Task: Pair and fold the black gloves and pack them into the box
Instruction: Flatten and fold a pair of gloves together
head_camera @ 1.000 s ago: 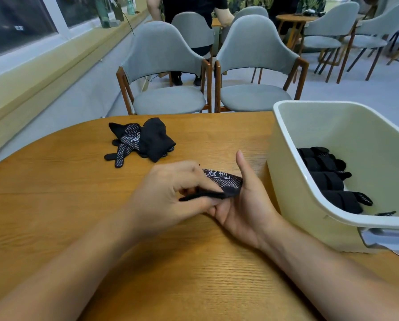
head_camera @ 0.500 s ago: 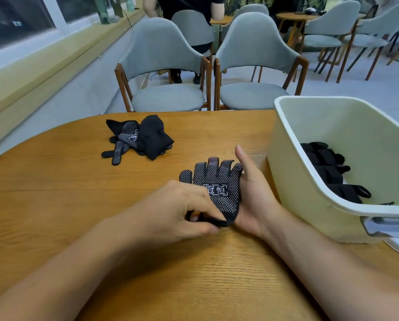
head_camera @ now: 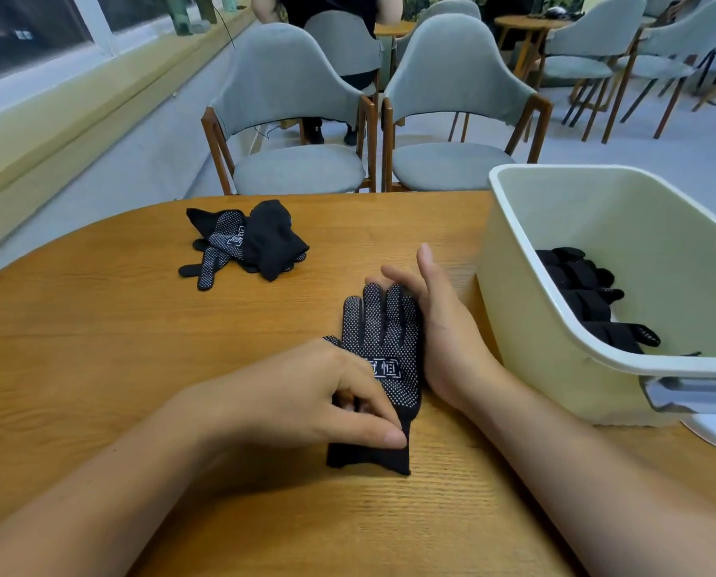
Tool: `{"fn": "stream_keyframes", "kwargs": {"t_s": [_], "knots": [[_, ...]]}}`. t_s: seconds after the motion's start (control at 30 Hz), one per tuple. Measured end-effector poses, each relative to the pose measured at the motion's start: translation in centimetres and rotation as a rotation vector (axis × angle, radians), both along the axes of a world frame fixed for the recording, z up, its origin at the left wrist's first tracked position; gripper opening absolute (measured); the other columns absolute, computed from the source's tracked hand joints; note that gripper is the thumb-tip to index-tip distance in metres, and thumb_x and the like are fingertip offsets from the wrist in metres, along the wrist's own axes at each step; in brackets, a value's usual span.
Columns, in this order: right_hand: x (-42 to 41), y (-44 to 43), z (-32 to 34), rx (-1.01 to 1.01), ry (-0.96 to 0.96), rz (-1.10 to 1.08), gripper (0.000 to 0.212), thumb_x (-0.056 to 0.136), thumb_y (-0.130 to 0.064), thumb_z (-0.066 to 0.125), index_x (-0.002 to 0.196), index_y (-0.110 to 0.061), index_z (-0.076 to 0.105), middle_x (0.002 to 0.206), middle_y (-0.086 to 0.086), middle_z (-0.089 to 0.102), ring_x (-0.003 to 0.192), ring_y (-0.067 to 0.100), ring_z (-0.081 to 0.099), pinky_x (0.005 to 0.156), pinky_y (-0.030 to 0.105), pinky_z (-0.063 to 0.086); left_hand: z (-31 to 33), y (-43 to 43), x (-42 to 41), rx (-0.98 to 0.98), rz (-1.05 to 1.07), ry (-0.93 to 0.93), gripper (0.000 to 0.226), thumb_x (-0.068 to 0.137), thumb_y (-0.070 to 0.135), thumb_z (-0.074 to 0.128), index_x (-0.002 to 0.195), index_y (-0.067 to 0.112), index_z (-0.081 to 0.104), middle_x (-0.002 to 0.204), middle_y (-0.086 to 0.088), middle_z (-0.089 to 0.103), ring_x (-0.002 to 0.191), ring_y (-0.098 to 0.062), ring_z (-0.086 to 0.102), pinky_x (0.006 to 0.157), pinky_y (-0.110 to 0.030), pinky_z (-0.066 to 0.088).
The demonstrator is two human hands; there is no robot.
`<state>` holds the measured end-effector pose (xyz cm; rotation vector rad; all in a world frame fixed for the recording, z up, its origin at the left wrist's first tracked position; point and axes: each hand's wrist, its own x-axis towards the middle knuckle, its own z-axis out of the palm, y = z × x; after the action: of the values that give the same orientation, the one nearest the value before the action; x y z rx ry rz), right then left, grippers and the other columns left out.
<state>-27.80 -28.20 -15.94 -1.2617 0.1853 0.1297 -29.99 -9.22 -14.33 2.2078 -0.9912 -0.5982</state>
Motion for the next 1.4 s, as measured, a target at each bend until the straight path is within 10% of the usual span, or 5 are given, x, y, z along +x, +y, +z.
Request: {"fn": "stream_keyframes", "kwargs": {"t_s": [0.17, 0.37, 0.73, 1.07, 1.4], "knots": [[0.2, -0.8, -0.5, -0.366, -0.253, -0.035, 0.079, 0.099, -0.076, 0.032, 0.152, -0.025, 0.059, 0.149, -0.015, 0.064, 0.138, -0.006, 0.055, 0.129, 0.041, 0.032, -0.1, 0.4, 0.5, 0.023, -0.008, 0.081, 0.018, 0.096, 0.039, 0.081, 0.113, 0.035, 0.084, 0.101, 0.012, 0.072, 0.091, -0.014, 0.071, 0.079, -0.027, 0.057], [0.1, -0.9, -1.2, -0.375, -0.345, -0.093, 0.058, 0.105, -0.065, 0.034, 0.130, -0.028, 0.072, 0.128, -0.012, 0.076, 0.124, 0.001, 0.067, 0.117, 0.043, 0.047, 0.4, 1.4, 1.8, -0.141, 0.142, 0.228, 0.013, 0.101, 0.024, 0.075, 0.110, 0.023, 0.084, 0.099, -0.001, 0.077, 0.081, -0.017, 0.074, 0.069, -0.036, 0.061], [-0.5, -0.1, -1.9, -0.398, -0.376, -0.046, 0.042, 0.104, -0.056, 0.042, 0.115, -0.031, 0.075, 0.110, -0.005, 0.079, 0.108, 0.012, 0.072, 0.092, 0.030, 0.052, -2.4, 8.0, 9.0, -0.185, 0.990, -0.423, 0.009, 0.089, 0.029, 0.085, 0.089, 0.033, 0.077, 0.077, 0.011, 0.071, 0.068, -0.002, 0.062, 0.070, -0.028, 0.055], [-0.7, 0.0, -2.0, -0.403, -0.353, -0.043, 0.033, 0.115, -0.043, 0.045, 0.113, -0.030, 0.076, 0.107, -0.003, 0.079, 0.104, 0.011, 0.072, 0.086, 0.026, 0.049, -4.8, 7.0, 12.5, 0.053, 0.950, -0.757, 0.052, 0.081, 0.057, 0.085, 0.122, 0.030, 0.068, 0.113, 0.011, 0.057, 0.112, -0.016, 0.054, 0.088, -0.035, 0.052], [-0.8, -0.1, -2.1, -0.421, -0.350, -0.054, 0.037, 0.115, -0.043, 0.045, 0.108, -0.026, 0.078, 0.102, -0.003, 0.080, 0.101, 0.014, 0.073, 0.092, 0.038, 0.054, -3.6, 6.1, 12.1, 0.134, 0.974, -0.778, 0.027, 0.099, 0.039, 0.067, 0.121, 0.024, 0.072, 0.109, 0.005, 0.076, 0.108, -0.021, 0.067, 0.101, -0.046, 0.052]]}}
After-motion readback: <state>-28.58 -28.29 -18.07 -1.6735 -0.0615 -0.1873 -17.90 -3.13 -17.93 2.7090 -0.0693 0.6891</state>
